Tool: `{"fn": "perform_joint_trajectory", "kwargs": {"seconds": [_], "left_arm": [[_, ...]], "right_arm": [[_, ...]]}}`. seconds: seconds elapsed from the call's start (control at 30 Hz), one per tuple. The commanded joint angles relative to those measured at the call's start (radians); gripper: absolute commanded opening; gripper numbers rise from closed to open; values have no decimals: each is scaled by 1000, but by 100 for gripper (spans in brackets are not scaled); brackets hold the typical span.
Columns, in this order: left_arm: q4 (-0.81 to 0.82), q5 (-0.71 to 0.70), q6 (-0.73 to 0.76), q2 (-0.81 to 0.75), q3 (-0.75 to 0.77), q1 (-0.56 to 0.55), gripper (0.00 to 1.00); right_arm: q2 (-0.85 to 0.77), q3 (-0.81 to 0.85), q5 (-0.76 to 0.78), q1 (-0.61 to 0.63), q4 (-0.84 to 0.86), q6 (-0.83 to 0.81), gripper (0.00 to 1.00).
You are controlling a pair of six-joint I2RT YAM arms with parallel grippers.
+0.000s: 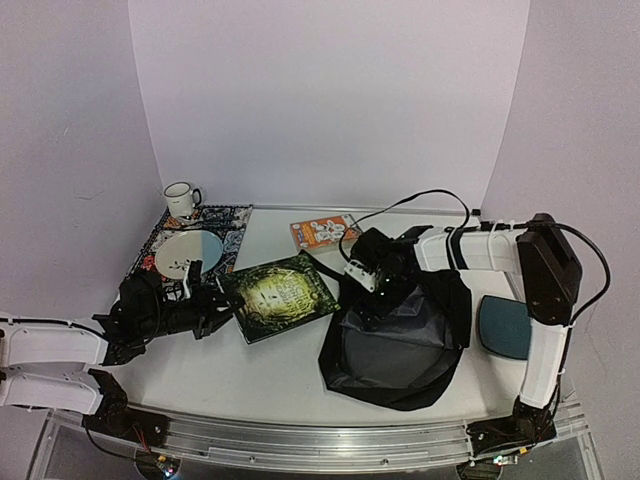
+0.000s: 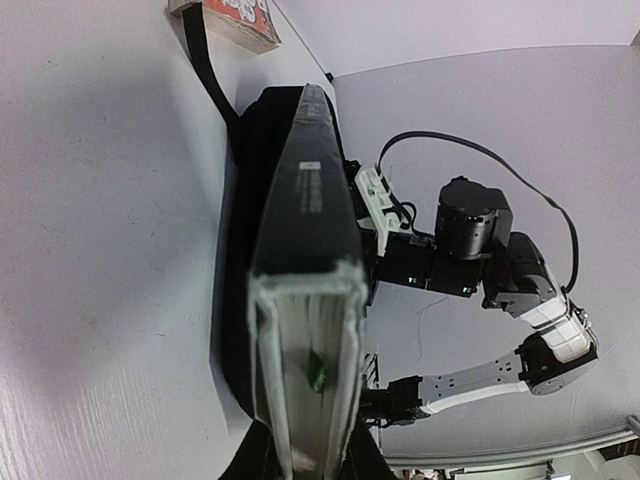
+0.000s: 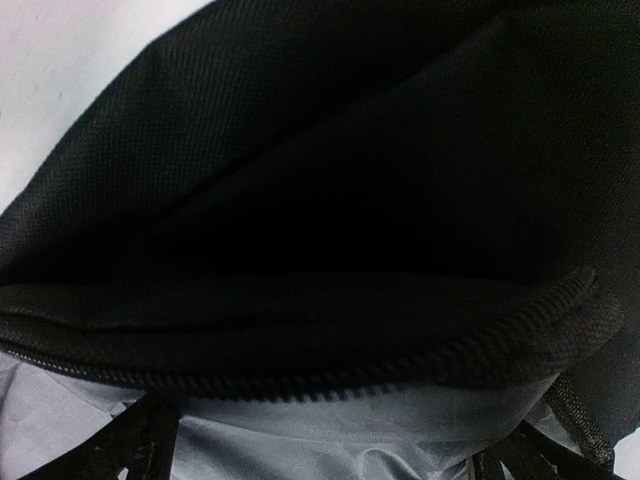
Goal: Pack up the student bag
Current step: Adjust the student bag at the center of the board, then open the largest pocket of the student bag.
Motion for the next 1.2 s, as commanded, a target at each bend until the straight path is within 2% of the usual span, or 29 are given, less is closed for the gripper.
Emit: {"fn": "perform_joint_trajectory", "kwargs": {"seconds": [0.0,0.13,0.3,0.4,0.53,0.67,0.77,0.9,1.17], "left_arm": [[76,6,37,-30,64,9,0],[69,7,45,-30,65,11,0],[64,10,45,-42,63,13,0],[54,6,43,-67,57,13,0],[31,-2,42,-101,54,15,0],[5,-11,38,-132,46,17,0],[-13,-26,31,-153,37,17,0],[-25,-24,14,-137,37,17,0],[-27,1,-16,-68,48,17,0]], "right_arm": [[-80,-79,67,49,-101,20,98],[-103,-127,51,58,-94,31,98],[-22,-100,23,58,-31,77,90],[63,-5,29,57,7,131,84],[206,201,98,50,4,261,80],[251,332,154,28,-2,388,76],[233,376,154,14,-3,434,76],[161,377,120,23,-2,349,81],[-51,199,129,89,-19,164,84]]}}
